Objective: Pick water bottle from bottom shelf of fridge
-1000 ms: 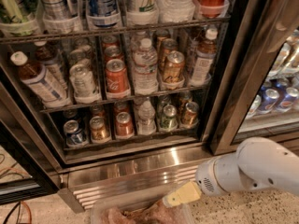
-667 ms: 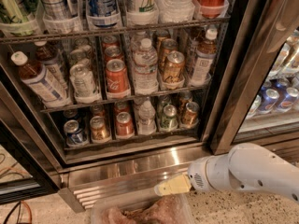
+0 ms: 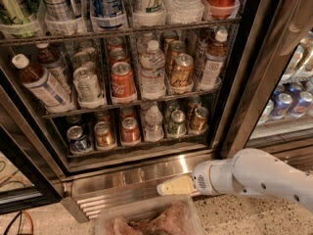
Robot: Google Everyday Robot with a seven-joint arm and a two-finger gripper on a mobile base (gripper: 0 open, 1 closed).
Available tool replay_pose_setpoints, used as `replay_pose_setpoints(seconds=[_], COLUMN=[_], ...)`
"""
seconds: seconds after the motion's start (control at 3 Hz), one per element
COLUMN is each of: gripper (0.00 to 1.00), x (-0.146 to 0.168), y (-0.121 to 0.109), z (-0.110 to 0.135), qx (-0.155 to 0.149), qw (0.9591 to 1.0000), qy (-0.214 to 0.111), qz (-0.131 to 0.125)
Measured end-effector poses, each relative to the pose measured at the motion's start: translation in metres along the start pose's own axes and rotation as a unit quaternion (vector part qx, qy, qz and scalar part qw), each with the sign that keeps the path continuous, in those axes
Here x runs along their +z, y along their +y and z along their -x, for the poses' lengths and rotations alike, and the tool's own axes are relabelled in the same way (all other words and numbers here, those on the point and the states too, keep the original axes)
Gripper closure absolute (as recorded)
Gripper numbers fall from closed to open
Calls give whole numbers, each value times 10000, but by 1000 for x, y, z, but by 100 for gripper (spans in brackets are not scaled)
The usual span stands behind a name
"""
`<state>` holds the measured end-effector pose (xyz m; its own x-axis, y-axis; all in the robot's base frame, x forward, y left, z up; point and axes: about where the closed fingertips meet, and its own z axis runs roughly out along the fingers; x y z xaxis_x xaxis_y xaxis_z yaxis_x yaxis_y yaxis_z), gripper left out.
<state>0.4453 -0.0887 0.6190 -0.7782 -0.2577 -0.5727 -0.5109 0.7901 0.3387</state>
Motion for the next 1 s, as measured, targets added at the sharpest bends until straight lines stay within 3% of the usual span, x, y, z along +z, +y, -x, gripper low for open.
replay_pose_setpoints(seconds=[0.33, 0.67, 1.0], gripper=[0, 0, 0], x=[13, 32, 52], y=[-7, -23, -38], z=[9, 35, 79], qx=[31, 14, -118], qw=[9996, 9959, 9895], qy=[-250, -798, -1324], qz=[-142, -426, -560])
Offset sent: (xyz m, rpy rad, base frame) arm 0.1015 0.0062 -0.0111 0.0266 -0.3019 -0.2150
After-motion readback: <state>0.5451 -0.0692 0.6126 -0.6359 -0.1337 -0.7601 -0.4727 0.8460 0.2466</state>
